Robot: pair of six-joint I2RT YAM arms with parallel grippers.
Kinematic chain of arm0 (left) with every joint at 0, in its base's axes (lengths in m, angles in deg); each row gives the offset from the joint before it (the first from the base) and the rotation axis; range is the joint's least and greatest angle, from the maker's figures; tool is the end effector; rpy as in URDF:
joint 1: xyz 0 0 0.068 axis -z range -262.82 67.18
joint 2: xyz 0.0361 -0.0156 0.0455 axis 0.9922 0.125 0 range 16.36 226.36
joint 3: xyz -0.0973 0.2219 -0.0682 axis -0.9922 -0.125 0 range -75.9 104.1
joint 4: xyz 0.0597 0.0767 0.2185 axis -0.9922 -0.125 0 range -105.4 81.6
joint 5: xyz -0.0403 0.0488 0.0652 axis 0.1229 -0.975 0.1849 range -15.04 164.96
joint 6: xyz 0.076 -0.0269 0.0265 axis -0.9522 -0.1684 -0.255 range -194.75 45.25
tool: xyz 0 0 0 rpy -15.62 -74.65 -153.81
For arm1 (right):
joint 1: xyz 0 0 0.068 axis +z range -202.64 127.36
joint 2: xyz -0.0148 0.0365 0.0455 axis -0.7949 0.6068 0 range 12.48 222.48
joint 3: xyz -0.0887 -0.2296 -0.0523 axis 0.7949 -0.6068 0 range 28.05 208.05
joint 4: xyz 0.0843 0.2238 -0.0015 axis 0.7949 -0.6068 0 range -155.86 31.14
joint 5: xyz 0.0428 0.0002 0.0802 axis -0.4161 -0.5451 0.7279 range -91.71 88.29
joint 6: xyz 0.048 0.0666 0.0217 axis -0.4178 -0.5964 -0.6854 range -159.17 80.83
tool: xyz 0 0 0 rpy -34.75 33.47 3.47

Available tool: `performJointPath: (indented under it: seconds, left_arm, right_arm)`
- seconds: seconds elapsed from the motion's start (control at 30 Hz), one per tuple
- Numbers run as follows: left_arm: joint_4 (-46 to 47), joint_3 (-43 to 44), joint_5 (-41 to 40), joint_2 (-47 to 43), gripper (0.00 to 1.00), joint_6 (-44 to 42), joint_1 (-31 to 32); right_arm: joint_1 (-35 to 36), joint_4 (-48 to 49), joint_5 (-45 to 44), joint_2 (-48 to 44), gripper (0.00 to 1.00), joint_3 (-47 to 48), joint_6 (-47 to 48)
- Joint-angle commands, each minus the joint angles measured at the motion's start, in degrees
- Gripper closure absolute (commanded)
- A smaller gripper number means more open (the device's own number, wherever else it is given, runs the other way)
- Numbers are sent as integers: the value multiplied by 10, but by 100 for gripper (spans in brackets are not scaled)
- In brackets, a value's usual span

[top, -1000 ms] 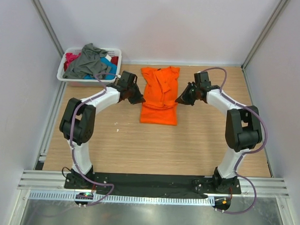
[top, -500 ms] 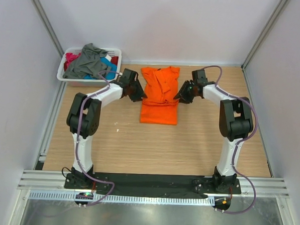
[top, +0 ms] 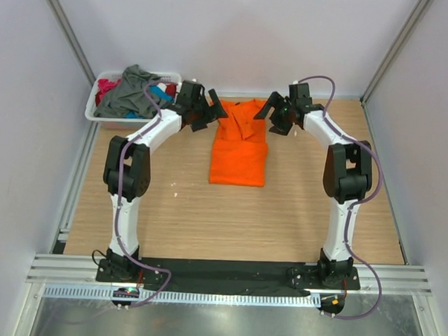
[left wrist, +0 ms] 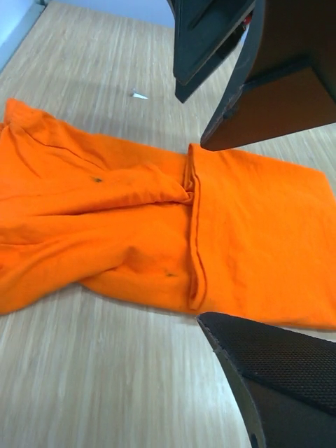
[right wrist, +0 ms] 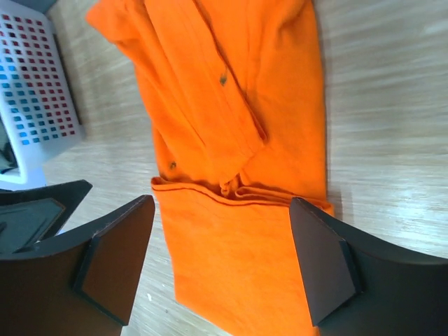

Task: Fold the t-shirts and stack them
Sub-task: Fold the tshirt

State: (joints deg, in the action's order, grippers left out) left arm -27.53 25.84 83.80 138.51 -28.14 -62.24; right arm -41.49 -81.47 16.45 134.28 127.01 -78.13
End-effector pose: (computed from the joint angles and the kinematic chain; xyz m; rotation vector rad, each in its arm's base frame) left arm 0.4554 -0.1832 0.2036 -0.4508 2.3344 -0.7722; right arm 0.4628 0.1150 0.1854 0.4339 2.4202 0.7808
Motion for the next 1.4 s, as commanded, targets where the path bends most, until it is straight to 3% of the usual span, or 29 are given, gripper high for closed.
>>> performJointPath:
  seconds: [0.0,0.3,0.53,0.73,1.13,1.23,1.37]
  left_arm:
    - [-33,1,-5,-61,0,-56,-4]
    - [-36,-270,10,-261,3,-54,33]
    - [6,-421,-5,-300,17,-11,69]
    - [25,-430,-3,-277,23,-13,70]
    - [56,-438,14,-236,34,0,70]
    - [61,-436,14,-226,36,0,70]
    - [69,-435,14,-213,40,2,70]
  right_arm:
    - [-5,-23,-7,-54,11,8,32]
    - [17,-23,-14,-227,9,-265,56]
    - [44,31,-20,-317,12,-423,32]
    - [55,58,-23,-299,18,-459,35]
    - [69,78,-14,-238,30,-435,32]
    - [70,81,-18,-228,35,-434,31]
    - [73,86,-18,-216,50,-432,31]
